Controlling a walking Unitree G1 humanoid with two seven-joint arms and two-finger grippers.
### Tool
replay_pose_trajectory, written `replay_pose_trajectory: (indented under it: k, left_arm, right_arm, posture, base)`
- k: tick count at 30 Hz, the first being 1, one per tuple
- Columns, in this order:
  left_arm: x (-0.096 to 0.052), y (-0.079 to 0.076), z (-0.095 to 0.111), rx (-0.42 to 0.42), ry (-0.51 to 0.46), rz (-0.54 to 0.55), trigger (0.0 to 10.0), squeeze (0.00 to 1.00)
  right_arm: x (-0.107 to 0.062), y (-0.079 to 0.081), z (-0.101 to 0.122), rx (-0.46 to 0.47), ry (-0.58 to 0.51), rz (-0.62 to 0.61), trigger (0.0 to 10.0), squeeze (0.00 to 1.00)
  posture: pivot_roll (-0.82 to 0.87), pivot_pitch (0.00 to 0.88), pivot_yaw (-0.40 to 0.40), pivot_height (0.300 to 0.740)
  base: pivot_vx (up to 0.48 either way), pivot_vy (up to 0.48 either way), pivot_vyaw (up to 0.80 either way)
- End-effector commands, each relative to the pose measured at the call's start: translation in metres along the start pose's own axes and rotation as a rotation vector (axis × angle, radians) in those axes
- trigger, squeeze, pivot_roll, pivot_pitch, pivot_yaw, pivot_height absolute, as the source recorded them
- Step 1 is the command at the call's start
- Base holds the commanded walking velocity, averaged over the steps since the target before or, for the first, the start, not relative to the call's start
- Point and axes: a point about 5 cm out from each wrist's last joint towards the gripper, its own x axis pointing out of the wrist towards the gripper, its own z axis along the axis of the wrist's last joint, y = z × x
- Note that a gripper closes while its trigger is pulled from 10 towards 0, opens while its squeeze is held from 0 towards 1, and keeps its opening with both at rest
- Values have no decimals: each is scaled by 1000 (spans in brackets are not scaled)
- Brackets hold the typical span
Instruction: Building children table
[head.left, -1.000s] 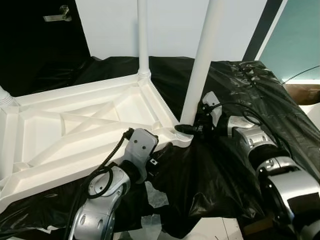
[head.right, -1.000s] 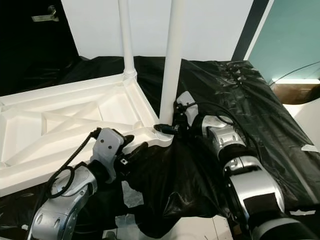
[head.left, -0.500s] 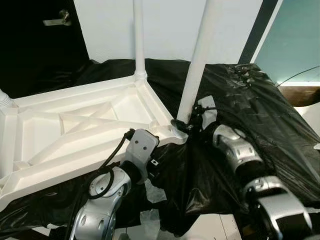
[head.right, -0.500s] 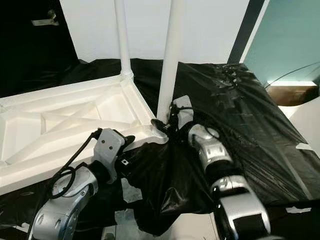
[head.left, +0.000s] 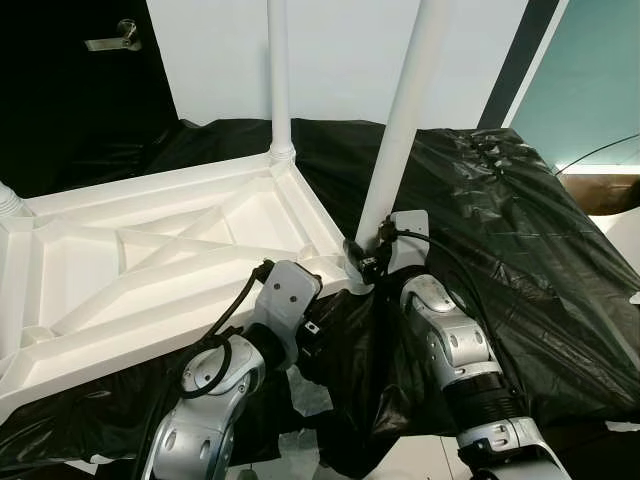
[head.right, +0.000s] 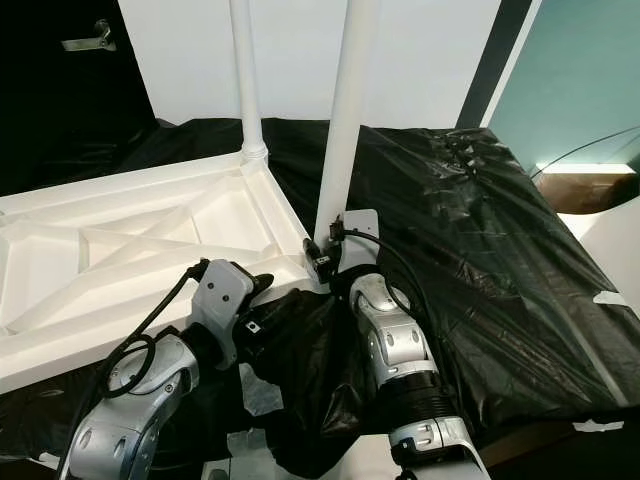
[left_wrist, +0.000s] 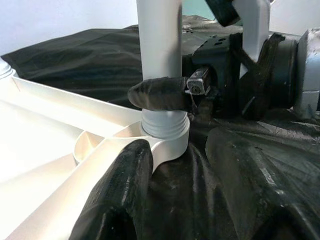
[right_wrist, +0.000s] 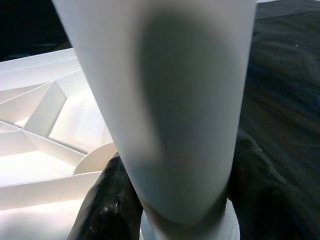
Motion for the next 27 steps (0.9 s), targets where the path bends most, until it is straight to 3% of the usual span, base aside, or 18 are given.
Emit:
replay_pose_trajectory:
  k: [1,2,9,10,11,12,16,18,27]
  left_arm:
    - [1,2,-1,6,5,56,10000,0]
    - [1,4,-1,9,5,63,10000,0]
    - [0,6,0,5,-1,80,10000,0]
    - [0,6,0,5,-2,79,10000,0]
    - [0,6,0,5,-2,79,10000,0]
    - [0,6,0,5,-2,78,10000,0]
    - [0,6,0,6,-2,77,10000,0]
    - [1,8,-3,7,2,81,10000,0]
    - [2,10,-6,13,5,95,10000,0]
  right_arm:
    - [-4,-2,-19,35,81,-18,10000,0]
    - [-6,-2,-11,44,51,-6,10000,1000]
    - [-12,-10,5,49,-22,64,10000,1000]
    - [-13,-15,7,35,-30,98,10000,282]
    - [-13,-15,7,35,-30,98,10000,282]
    - [-13,-18,7,26,-33,120,10000,0]
    - [-13,-23,8,11,-41,163,10000,0]
    - [-8,-33,10,-61,-70,310,10000,0]
    - [5,-35,15,-112,-78,422,10000,0]
  posture:
    - [138,0,-66,740]
    - [136,1,-65,740]
    - [136,8,-63,740]
    - [136,8,-63,740]
    - [136,8,-63,740]
    - [136,8,-63,740]
    - [133,12,-61,740]
    - [131,16,-57,740]
    - [134,17,-56,740]
  base:
    - [0,0,0]
    - [0,0,0]
    - [0,0,0]
    - [0,0,0]
    - [0,0,0]
    - [0,0,0]
    - [0,0,0]
    - [0,0,0]
    - [0,0,0]
